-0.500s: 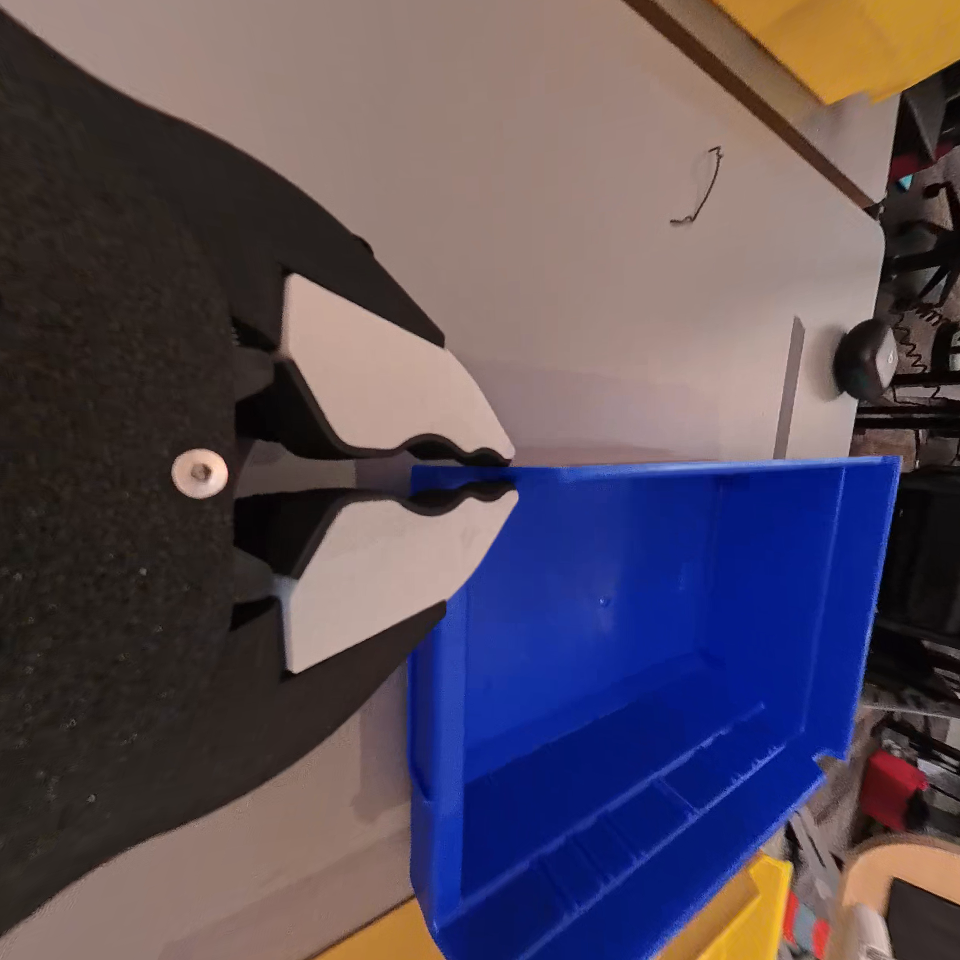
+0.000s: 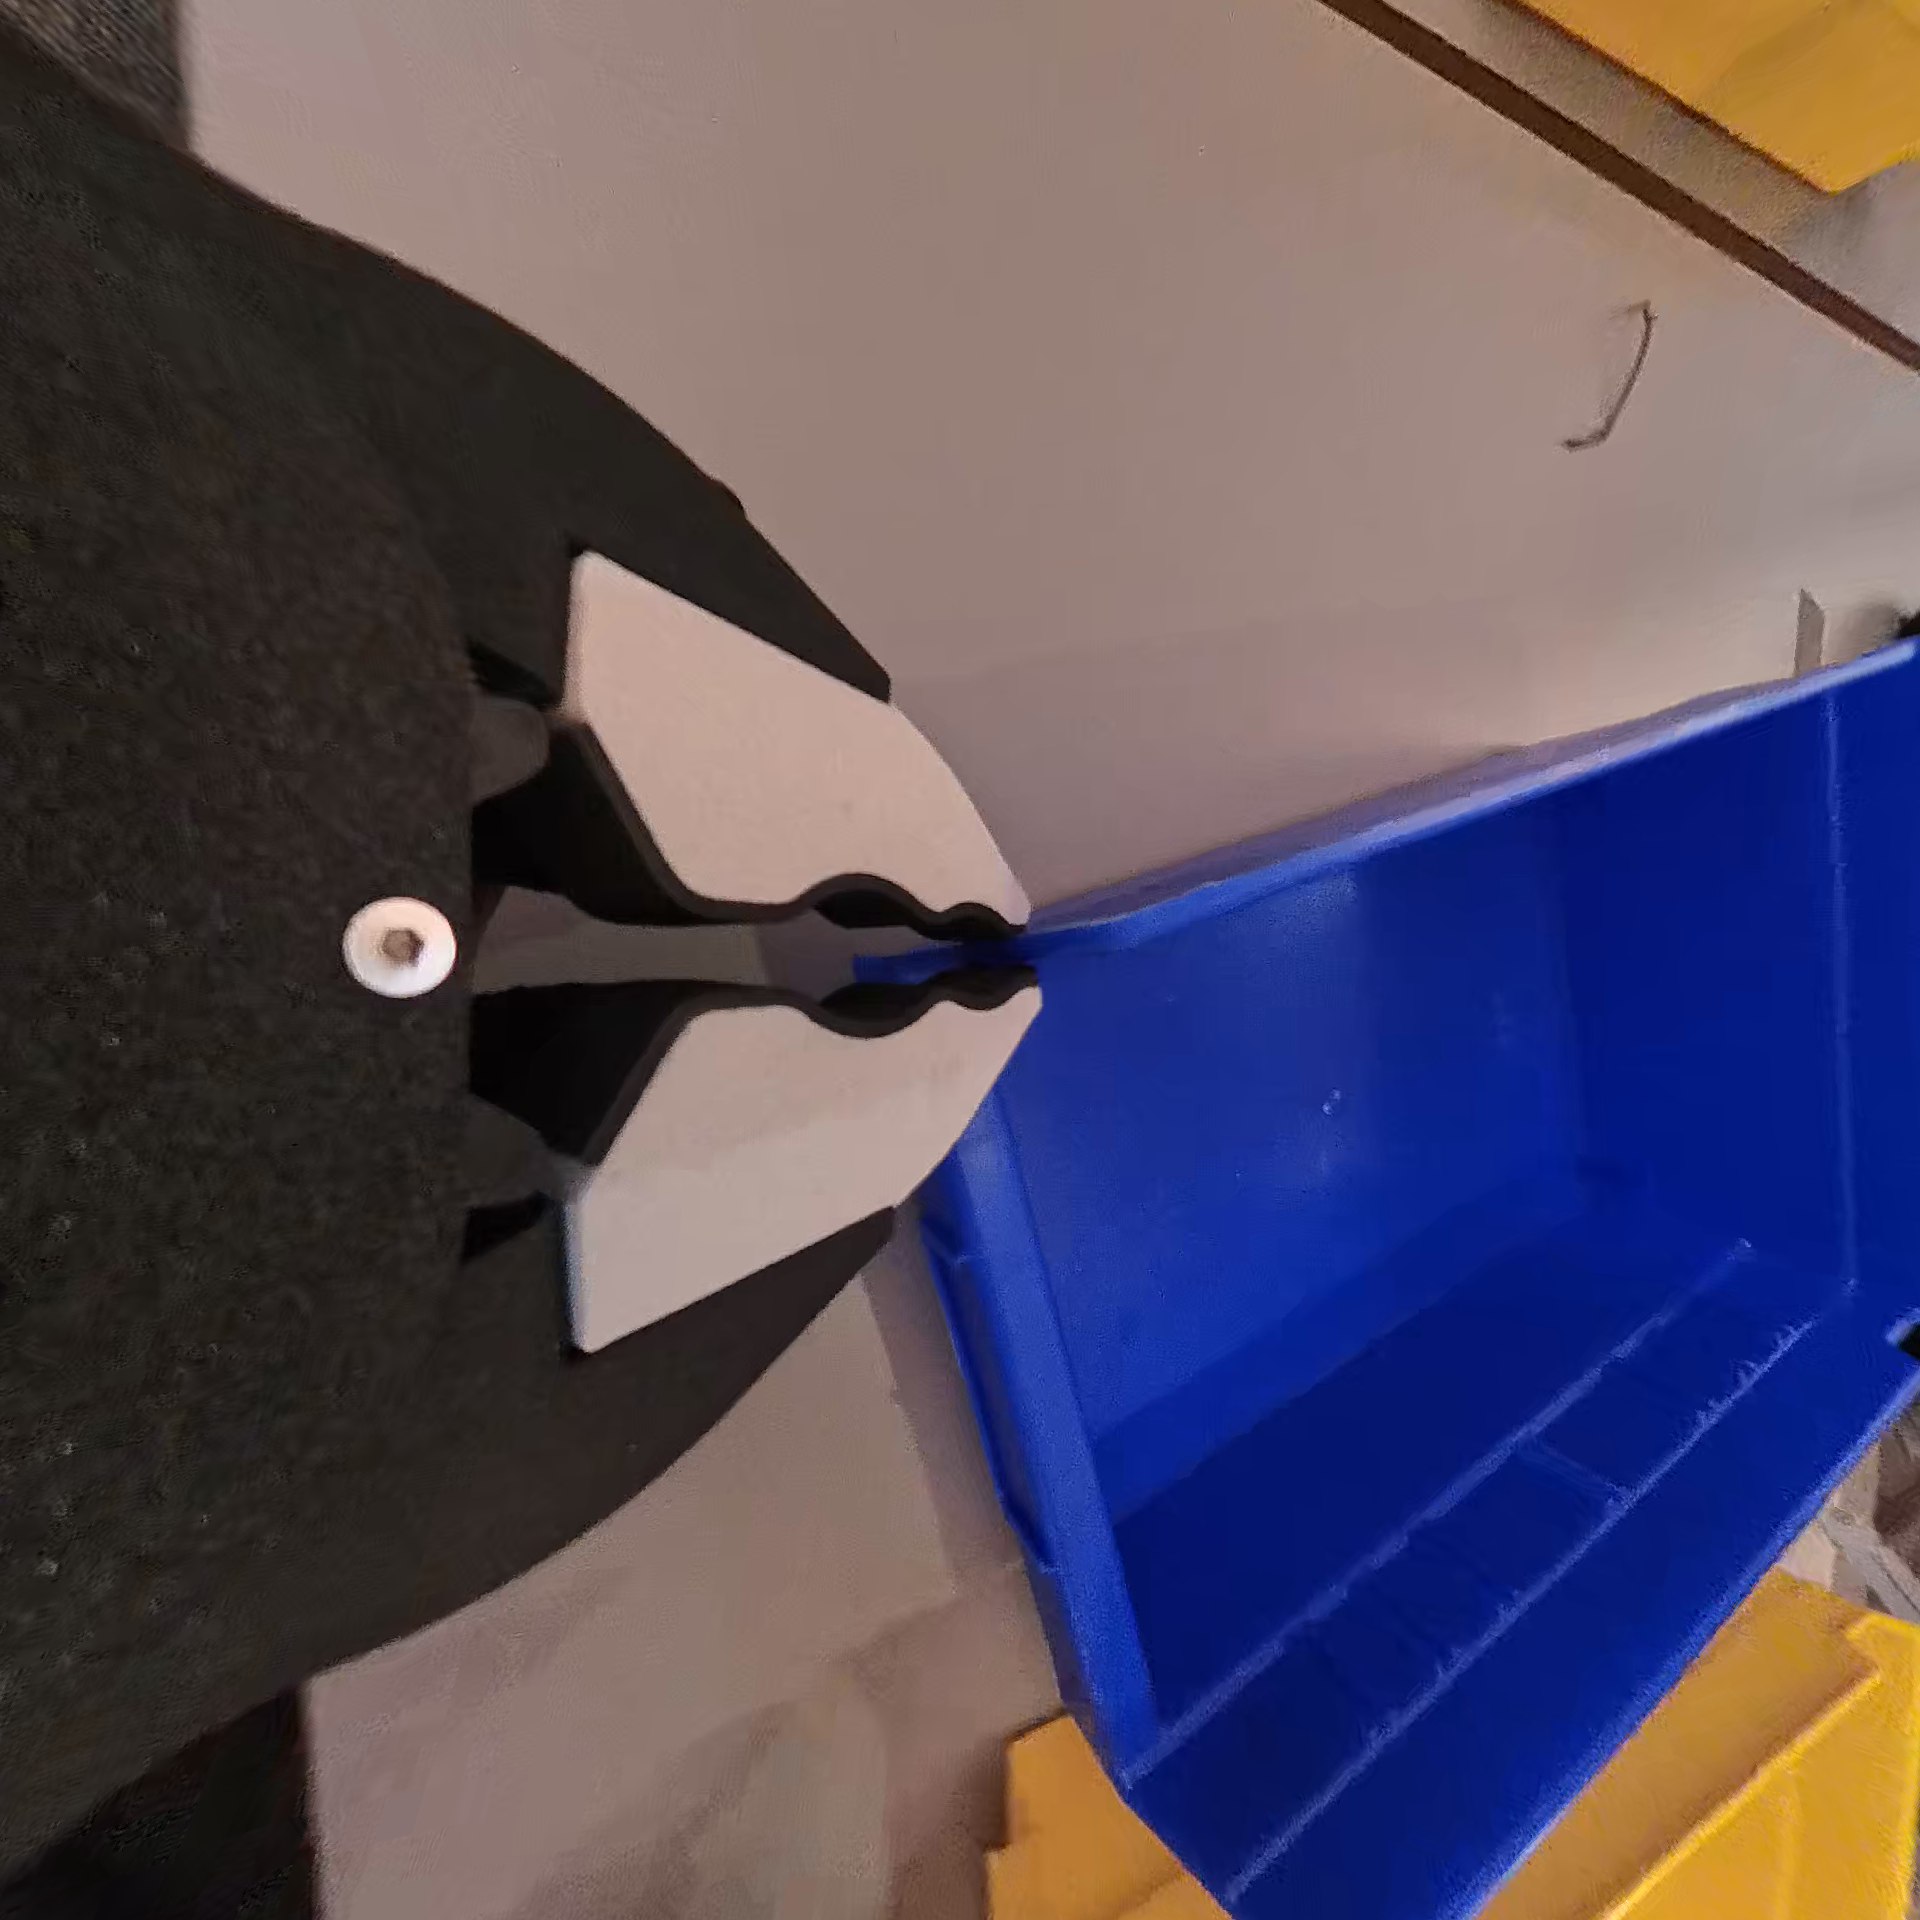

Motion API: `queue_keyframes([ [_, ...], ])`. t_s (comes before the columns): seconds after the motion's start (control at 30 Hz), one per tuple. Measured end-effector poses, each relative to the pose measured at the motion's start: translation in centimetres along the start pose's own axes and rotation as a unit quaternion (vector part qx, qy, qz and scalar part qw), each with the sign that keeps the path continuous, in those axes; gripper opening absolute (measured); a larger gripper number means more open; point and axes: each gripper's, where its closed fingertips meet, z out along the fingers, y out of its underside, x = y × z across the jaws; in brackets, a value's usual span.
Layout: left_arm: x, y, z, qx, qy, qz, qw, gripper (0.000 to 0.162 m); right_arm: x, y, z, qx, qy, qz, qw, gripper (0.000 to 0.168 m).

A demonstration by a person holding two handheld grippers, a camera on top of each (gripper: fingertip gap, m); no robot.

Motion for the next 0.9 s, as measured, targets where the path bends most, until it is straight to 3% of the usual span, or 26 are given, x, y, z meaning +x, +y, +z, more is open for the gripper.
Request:
queue_keyframes([
  [0.17, -0.4, 2.5, -4.2, 0.017, -0.006, -0.008, 1.000, 0.005, -0.7, 1.2, 2.2, -0.016, -0.001, 0.029, 0.999, 0.048],
  [0.23, -0.2, 3.1, -5.3, 0.022, -0.005, -0.008, 1.000, 0.005, -1.2, 1.4, 2.7, -0.016, 0.002, 0.024, 1.000, 0.029],
  [0.27, -0.2, 3.4, -5.7, 0.024, -0.008, -0.009, 1.000, 0.005, -0.9, 1.3, 2.8, -0.011, 0.021, 0.016, 1.000, 0.009],
  [0.43, -0.1, 2.9, -7.7, 0.064, -0.052, 0.001, 0.997, 0.005, -1.4, -0.5, 2.7, 0.029, 0.043, -0.060, 0.997, 0.003],
  [0.57, 1.3, 0.1, -10.2, 0.136, -0.072, 0.013, 0.988, 0.006, -1.3, -5.4, 0.3, 0.100, 0.060, -0.096, 0.988, 0.001],
  [0.7, 4.3, -3.7, -11.9, 0.193, -0.074, 0.035, 0.978, 0.006, 1.0, -8.9, -2.0, 0.120, 0.065, -0.082, 0.987, 0.001],
  [0.9, 12.4, -12.9, -15.3, 0.299, -0.042, 0.096, 0.949, 0.006, 7.2, -16.4, -9.8, 0.210, 0.114, -0.068, 0.969, 0.001],
])
